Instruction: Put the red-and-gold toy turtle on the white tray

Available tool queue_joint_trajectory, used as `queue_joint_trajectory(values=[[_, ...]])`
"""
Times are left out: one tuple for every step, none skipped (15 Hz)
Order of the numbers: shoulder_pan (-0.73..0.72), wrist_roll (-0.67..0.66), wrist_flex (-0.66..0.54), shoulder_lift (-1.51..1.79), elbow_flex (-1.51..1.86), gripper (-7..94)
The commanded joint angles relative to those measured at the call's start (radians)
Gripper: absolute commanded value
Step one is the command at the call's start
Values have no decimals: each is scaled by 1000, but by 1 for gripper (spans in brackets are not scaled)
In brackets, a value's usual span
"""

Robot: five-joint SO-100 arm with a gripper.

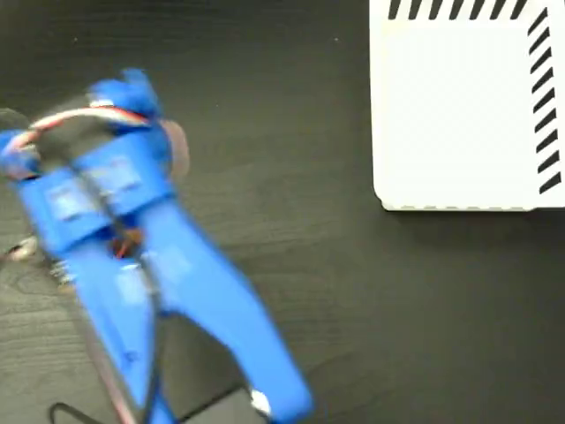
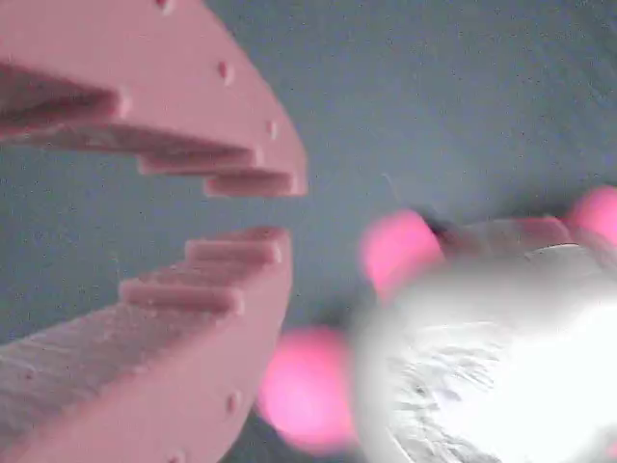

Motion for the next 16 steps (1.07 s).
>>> queue_joint_trajectory(values=[[-67,-20,23,6,-63,8],[-80,-21,23,-11,-69,16],[-83,-34,23,-31,-77,24],[-83,-54,25,-46,-80,35],[-84,-83,25,-54,-80,44],[-81,-112,25,-61,-84,48],[-75,-133,17,-63,-86,48],[-64,-149,14,-67,-98,48],[-52,-156,14,-67,-100,57],[-43,-163,9,-71,-100,59],[-34,-164,3,-78,-100,59],[-26,-166,-12,-87,-92,59],[-20,-167,-23,-95,-86,59],[-15,-173,-23,-106,-86,59],[-12,-173,-28,-112,-80,59],[-12,-170,-51,-114,-55,59]])
